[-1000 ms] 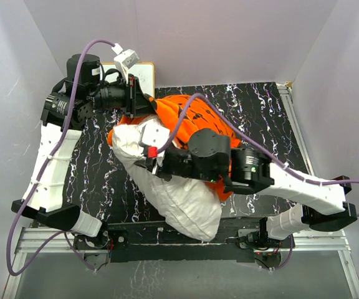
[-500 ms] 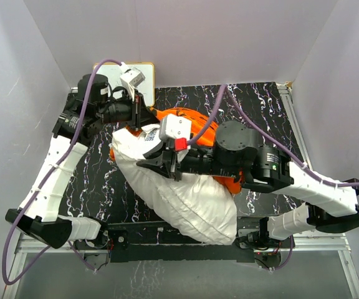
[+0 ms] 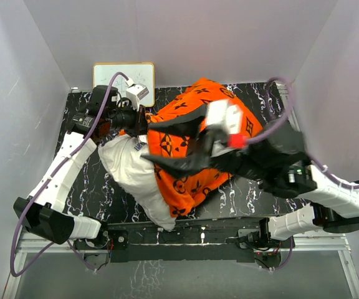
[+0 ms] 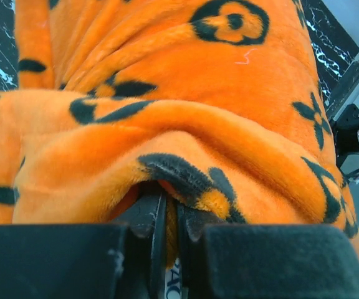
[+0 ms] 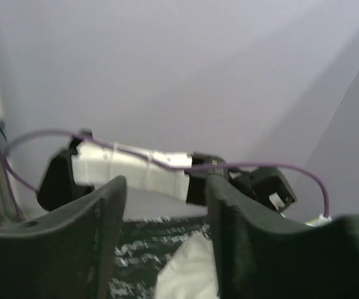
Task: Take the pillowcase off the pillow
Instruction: Remove the pillow from the pillowcase.
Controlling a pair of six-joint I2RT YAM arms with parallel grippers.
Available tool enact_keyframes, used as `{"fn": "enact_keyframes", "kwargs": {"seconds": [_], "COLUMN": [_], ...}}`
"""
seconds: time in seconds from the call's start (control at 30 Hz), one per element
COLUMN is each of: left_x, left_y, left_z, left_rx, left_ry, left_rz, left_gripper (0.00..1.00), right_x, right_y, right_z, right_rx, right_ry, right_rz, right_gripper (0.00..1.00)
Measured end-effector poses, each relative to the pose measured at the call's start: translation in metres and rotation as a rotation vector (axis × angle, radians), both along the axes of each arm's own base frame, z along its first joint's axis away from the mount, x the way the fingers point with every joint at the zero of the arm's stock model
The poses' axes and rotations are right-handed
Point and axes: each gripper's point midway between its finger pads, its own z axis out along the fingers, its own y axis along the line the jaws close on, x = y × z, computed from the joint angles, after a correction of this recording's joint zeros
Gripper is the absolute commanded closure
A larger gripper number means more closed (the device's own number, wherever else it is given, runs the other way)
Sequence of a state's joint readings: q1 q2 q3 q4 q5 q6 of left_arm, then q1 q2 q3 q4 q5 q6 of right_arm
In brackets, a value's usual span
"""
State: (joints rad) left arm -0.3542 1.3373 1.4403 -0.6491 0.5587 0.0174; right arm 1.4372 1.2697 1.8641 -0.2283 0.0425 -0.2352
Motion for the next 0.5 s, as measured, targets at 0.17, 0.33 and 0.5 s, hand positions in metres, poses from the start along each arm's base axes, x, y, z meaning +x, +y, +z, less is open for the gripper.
{"fn": "enact_keyframes", "kwargs": {"seconds": [0.17, 0.33, 0.5], "left_x": [0.002, 0.004, 0.003], "left_y": [-0.002, -0.005, -0.006], "left_z": [0.012, 0.021, 0.029], "left_rx": [-0.015, -0.031, -0.038], "left_ry": [-0.023, -0.011, -0.011], "left_rz": [-0.006, -0.008, -0.006], "left_gripper": [1.00, 1.00, 1.00], "right_x": [0.005, 0.003, 0.004], "right_y": [0.037, 0.057, 0.067], "right_z": [-0.114, -0.247, -0.299], "right_rx": [-0.307, -0.654, -0.811], "right_ry": [0.049, 0.067, -0.018], "right_rz": [0.001, -0.039, -0.144], "right_gripper": [0.04, 0.02, 0.02]}}
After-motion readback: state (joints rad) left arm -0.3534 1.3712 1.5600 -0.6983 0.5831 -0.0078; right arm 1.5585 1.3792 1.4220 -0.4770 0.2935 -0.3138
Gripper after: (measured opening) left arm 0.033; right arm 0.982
